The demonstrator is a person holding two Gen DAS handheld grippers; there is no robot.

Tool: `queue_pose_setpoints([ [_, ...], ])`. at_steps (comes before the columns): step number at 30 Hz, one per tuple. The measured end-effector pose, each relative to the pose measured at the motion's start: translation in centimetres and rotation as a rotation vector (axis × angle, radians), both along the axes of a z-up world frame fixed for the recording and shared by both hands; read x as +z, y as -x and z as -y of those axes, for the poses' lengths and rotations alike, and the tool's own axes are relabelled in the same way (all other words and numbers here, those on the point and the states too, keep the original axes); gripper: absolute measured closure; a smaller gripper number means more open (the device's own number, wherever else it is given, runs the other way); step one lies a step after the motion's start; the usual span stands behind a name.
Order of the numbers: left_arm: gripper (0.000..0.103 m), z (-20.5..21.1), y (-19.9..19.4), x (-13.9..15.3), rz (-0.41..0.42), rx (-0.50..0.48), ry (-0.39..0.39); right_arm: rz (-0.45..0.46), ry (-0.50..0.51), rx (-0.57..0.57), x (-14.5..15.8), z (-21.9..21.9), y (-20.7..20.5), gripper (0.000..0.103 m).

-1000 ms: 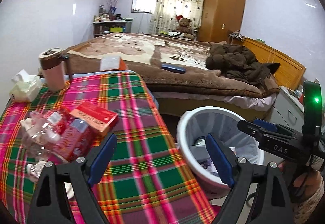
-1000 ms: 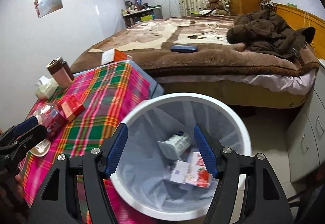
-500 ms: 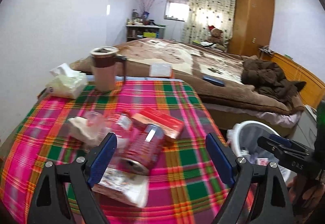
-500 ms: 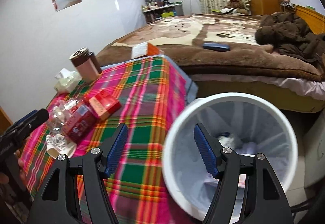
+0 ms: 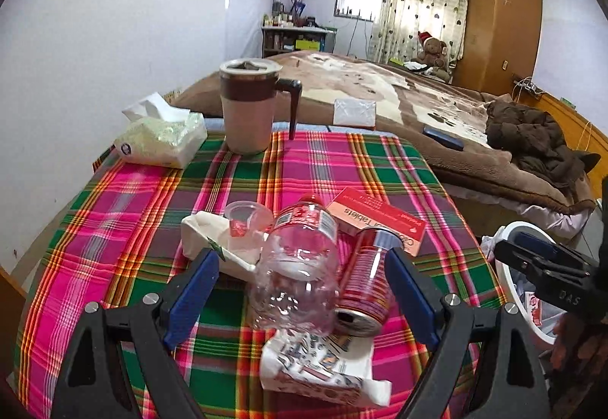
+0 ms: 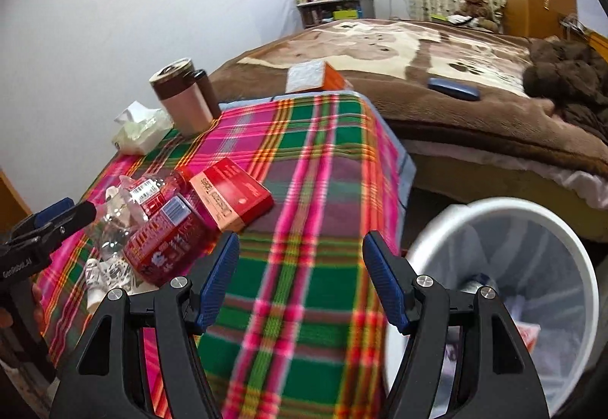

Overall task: Collect trash
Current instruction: 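Move both tools back over the table toward the remaining trash, then grasp the clear Coca-Cola bottle with the left tool while the right tool grasps the red Cilostazol box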

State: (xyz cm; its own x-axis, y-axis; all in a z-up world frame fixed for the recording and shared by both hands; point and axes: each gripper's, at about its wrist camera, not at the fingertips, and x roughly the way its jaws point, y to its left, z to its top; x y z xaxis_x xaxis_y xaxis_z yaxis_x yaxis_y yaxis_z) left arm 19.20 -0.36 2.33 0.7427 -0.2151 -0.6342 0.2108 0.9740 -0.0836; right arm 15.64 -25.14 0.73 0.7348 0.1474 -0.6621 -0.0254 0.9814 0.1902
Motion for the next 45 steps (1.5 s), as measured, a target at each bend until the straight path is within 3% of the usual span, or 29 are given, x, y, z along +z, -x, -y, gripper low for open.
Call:
queue_pose_setpoints([
  [15, 0.013, 0.0, -4.6, -2.6, -0.106, -0.049, -0.035, -0.051, 0.083, 0.208, -1.7, -2.9, -6.0, 0.034],
  [20, 0.013, -0.1, -5.1, -2.9, -0.101, -0.049, -0.054, -0.075, 0.105, 0.289, -2.2, -4.4, -7.0, 0.034],
  [27, 0.023, -0.8, -5.0, -2.9, -0.101, -0.053, -0.039, -0.112, 0.123, 0.376, -2.9, -6.2, -7.9, 0.034],
  [37, 0.022, -0.6, -5.3, -3.1, -0.101, -0.047, -0.038, -0.149, 0.223, 0.312, -3.9, -7.2, -9.6, 0.03],
  [45, 0.022, 0.1, -5.9, -3.5, -0.113, -0.061, -0.051, -0.142, 0.204, 0.249, -3.8, -5.8, -9.6, 0.03],
])
